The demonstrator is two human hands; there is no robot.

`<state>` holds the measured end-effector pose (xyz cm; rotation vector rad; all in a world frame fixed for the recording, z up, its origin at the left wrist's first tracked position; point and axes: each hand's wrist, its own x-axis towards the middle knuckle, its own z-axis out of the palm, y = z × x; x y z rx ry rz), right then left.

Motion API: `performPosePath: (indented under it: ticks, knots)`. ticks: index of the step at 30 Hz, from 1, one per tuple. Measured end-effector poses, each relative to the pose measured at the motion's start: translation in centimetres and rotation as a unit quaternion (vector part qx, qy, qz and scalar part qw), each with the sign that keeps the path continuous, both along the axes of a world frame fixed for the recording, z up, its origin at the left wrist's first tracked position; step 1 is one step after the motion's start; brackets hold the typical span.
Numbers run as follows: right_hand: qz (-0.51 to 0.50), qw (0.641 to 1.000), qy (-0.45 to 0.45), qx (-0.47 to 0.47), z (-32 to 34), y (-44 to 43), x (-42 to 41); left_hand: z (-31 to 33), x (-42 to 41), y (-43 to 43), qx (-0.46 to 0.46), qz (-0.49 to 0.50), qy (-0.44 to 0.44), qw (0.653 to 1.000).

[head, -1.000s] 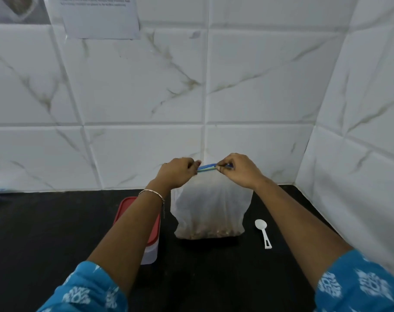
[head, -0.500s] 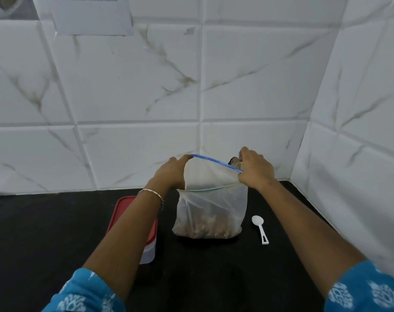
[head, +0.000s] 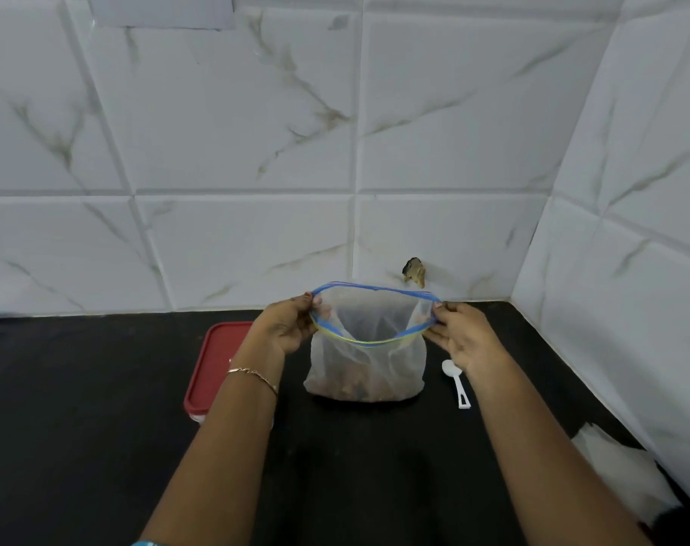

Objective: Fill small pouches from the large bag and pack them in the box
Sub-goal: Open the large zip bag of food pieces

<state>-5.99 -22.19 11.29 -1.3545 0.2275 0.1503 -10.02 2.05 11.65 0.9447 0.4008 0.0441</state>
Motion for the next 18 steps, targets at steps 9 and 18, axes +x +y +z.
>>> performPosePath:
  ticks: [9,18]
  knots:
    - [0.017,0.967,0.154,0.201,-1.3,0.9,0.5,-1.8,0.1,0.2,-0.22,0.036,0.061,0.973]
    - [0.04,0.99,0.12,0.061,-1.0,1.6,1.1,-1.1,0.3,-0.6,-0.14,-0.002,0.066,0.988]
